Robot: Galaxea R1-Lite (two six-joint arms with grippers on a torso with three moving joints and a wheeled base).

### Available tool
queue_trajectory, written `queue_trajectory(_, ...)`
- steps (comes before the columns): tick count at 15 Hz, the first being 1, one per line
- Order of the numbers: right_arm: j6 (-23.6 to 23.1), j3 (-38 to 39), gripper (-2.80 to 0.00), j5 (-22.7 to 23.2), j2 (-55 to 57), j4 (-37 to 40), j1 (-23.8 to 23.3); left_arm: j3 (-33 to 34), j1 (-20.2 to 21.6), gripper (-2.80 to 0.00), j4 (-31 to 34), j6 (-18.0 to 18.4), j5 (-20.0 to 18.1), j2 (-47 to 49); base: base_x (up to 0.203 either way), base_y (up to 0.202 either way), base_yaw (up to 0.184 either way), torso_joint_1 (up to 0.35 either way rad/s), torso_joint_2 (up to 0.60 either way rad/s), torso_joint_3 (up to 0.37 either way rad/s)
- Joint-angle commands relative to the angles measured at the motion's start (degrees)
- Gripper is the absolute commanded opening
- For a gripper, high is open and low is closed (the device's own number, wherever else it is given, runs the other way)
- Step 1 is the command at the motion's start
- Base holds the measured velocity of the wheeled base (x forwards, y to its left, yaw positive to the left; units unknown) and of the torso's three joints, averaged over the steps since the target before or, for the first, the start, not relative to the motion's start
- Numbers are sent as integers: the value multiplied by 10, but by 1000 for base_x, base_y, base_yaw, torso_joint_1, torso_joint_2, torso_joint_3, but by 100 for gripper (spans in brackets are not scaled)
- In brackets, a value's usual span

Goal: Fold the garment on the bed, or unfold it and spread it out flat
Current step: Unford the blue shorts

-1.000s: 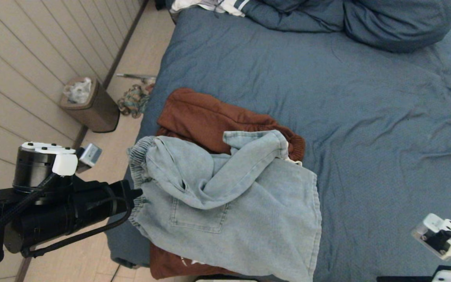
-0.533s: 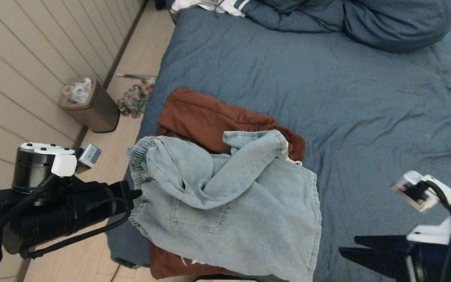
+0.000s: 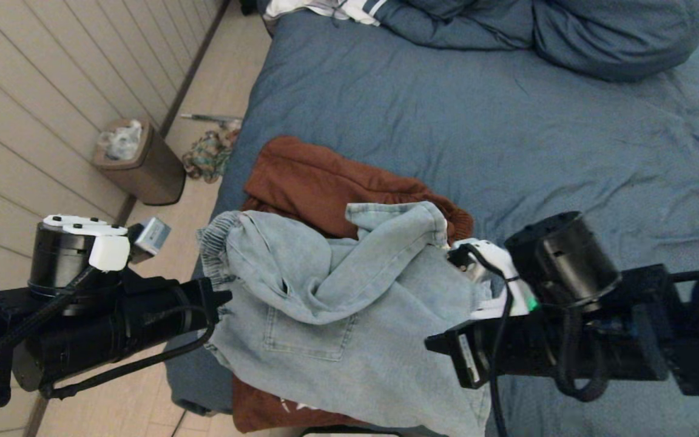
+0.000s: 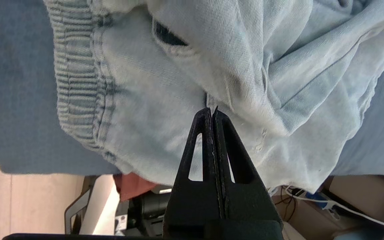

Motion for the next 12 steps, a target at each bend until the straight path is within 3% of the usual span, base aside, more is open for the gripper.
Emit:
queue_trajectory(1,2,-30,-280,-1,96,-1,40,-22,4,-280,0,-3,3,-5,0,0,0,0,0,0)
queue_trajectory(5,0,-75,-280,-3,169,-26,67,-93,93,-280,76,-5,10,-95,0,0,0,0,0,0)
queue_trajectory(9,0,-150,-280,-22,246,-28,68,-82,101,-280,88,-4,2,-100,0,0,0,0,0,0)
queue_trajectory(10,0,-172,-280,-34,267,-28,67,-79,100,-280,88,-5,-14,-98,0,0,0,0,0,0)
queue_trajectory(12,-1,-227,-280,-67,311,-30,64,-64,100,-280,87,-13,-81,-90,0,0,0,0,0,0)
